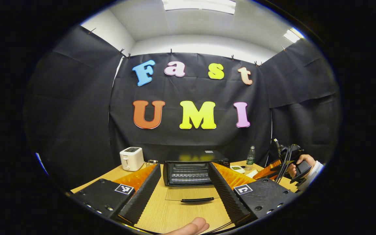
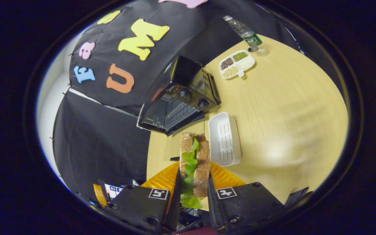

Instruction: Open the electric oven with the left hand, put the food in, and close the electric oven.

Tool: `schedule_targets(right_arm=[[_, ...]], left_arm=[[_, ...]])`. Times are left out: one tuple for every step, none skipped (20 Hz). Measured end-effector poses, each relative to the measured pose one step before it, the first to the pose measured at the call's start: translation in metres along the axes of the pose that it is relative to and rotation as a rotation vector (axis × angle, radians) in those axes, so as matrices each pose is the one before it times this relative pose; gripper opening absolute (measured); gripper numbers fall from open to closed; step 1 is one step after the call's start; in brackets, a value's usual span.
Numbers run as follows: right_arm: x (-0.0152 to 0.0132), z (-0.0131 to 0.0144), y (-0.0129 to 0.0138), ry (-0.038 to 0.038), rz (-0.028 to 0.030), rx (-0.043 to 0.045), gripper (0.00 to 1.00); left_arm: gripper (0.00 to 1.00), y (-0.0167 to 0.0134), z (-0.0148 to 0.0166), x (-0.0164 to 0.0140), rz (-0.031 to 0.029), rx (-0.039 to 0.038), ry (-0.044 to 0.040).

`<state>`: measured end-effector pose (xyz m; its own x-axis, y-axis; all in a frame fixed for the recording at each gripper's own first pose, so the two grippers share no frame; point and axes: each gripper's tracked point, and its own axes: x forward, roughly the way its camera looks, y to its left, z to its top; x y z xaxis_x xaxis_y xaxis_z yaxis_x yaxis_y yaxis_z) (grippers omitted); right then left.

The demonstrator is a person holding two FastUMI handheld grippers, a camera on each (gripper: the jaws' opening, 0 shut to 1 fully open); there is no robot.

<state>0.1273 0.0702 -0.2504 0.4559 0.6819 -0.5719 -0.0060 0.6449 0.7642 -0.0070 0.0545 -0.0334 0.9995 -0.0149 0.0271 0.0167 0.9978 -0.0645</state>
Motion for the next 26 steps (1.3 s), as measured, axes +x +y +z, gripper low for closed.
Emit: schedule_targets(right_arm=[[-0.00011, -0.00772, 0.00939, -0.01782, 0.01670, 0.00909, 0.40], [0.00228, -0.00788, 0.01014, -0.01364, 0.01989, -0.00087, 0.40], [0.00415, -0.00736, 0.00965, -0.01625, 0.01991, 0.00208, 0.40], [0.00600, -0.00495, 0.00853, -0.02192, 0.01726, 0.00555, 0.40], [0.00689, -0.00334, 0.00707, -0.02362, 0.01500, 0.00126, 0.40], [0.00928, -0.00283, 0.00432, -0.01831, 0.00448, 0.00759, 0.40], [0.01008, -0.00252, 0.00231, -0.01307, -0.00558, 0.01600, 0.40], [0.00999, -0.00012, 0.00375, -0.01508, 0.00015, 0.01007, 0.40], [0.00966, 0.00175, 0.00538, -0.02129, 0.00496, 0.00084, 0.40], [0.00961, 0.00461, 0.00551, -0.03214, 0.00712, -0.00375, 0.40], [0.00998, 0.00469, 0.00524, -0.03307, 0.00553, -0.00142, 0.40], [0.01176, 0.00680, 0.00448, -0.04375, 0.00639, 0.01199, 0.40], [0.01344, 0.00552, 0.00382, -0.04183, 0.00834, 0.01528, 0.40], [0.01312, 0.00410, 0.00212, -0.04165, 0.00659, 0.02073, 0.40], [0.01217, 0.00220, 0.00135, -0.03423, 0.00319, 0.02194, 0.40], [0.01517, -0.00024, -0.00057, -0.02370, -0.00142, 0.02709, 0.40], [0.01634, 0.00065, 0.00130, -0.02642, 0.00036, 0.03096, 0.39], [0.01782, 0.00006, -0.00168, -0.02305, -0.00524, 0.03135, 0.39], [0.01683, -0.00073, -0.00305, -0.01550, -0.00610, 0.02648, 0.39], [0.01740, -0.00010, -0.00327, -0.01741, -0.00332, 0.03092, 0.40], [0.01722, 0.00292, -0.00044, -0.03089, 0.00116, 0.03057, 0.40], [0.01676, 0.00107, -0.00221, -0.02942, -0.00293, 0.01883, 0.40], [0.01626, 0.00097, -0.00097, -0.02393, -0.00107, 0.01507, 0.40], [0.01516, -0.00051, -0.00105, -0.02300, 0.00785, 0.01987, 0.40], [0.01121, -0.00037, -0.00089, -0.02373, 0.00268, 0.03513, 0.40], [0.01211, 0.00066, -0.00114, -0.03167, -0.00171, 0.03658, 0.40]], left_arm=[[0.95, 0.00228, 0.00272, -0.00385, -0.00204, -0.00362, -0.00608], [0.96, 0.00161, 0.00213, -0.00489, -0.00299, -0.00403, -0.00349], [0.96, 0.00159, 0.00042, -0.00412, -0.00360, -0.00269, 0.00032], [0.96, 0.00253, 0.00014, -0.00460, -0.00040, 0.00066, -0.00063], [0.96, 0.00337, 0.00060, -0.00340, 0.00430, 0.00289, -0.00189], [0.96, 0.00379, 0.00137, -0.00420, 0.00844, 0.00547, -0.00459], [0.96, 0.00711, 0.00303, -0.00622, 0.01793, 0.00366, -0.01016], [0.96, 0.00579, 0.00313, -0.00387, 0.00953, 0.00492, -0.01554], [0.96, 0.00184, 0.00180, -0.00347, -0.00022, 0.00091, -0.01020], [0.95, 0.00160, 0.00052, -0.00146, -0.00260, -0.00355, -0.00498], [0.95, 0.00353, -0.00153, -0.00223, 0.00365, -0.00666, 0.00079], [0.95, 0.00475, -0.00078, -0.00066, 0.00836, -0.00551, 0.00131], [0.95, 0.00470, -0.00001, -0.00072, 0.00722, -0.00332, -0.00087], [0.95, 0.00455, 0.00033, 0.00107, 0.00527, -0.00269, -0.00005], [0.95, 0.00280, -0.00188, 0.00211, 0.00404, -0.00372, 0.00292], [0.95, 0.00344, -0.00075, 0.00190, 0.00466, -0.00208, 0.00233], [0.95, 0.00282, -0.00063, 0.00105, 0.00296, 0.00234, 0.00017], [0.95, 0.00103, 0.00007, 0.00258, -0.00106, 0.01062, -0.00106], [0.95, 0.00176, 0.00253, 0.00159, -0.00078, 0.01583, -0.00640], [0.95, 0.00198, 0.00150, 0.00251, 0.00184, 0.01302, -0.00439], [0.95, 0.00119, -0.00203, 0.00304, 0.00155, 0.00431, 0.00437], [0.95, -0.00021, -0.00149, 0.00278, -0.00346, -0.00071, 0.00566], [0.95, -0.00068, -0.00069, 0.00233, 0.00014, 0.00111, 0.00185], [0.95, 0.00204, 0.00014, 0.00230, 0.00590, 0.01083, -0.00209], [0.95, 0.00187, 0.00129, 0.00285, 0.00302, 0.02162, -0.00856], [0.95, 0.00042, 0.00000, 0.00411, -0.00064, 0.02341, -0.00939]])
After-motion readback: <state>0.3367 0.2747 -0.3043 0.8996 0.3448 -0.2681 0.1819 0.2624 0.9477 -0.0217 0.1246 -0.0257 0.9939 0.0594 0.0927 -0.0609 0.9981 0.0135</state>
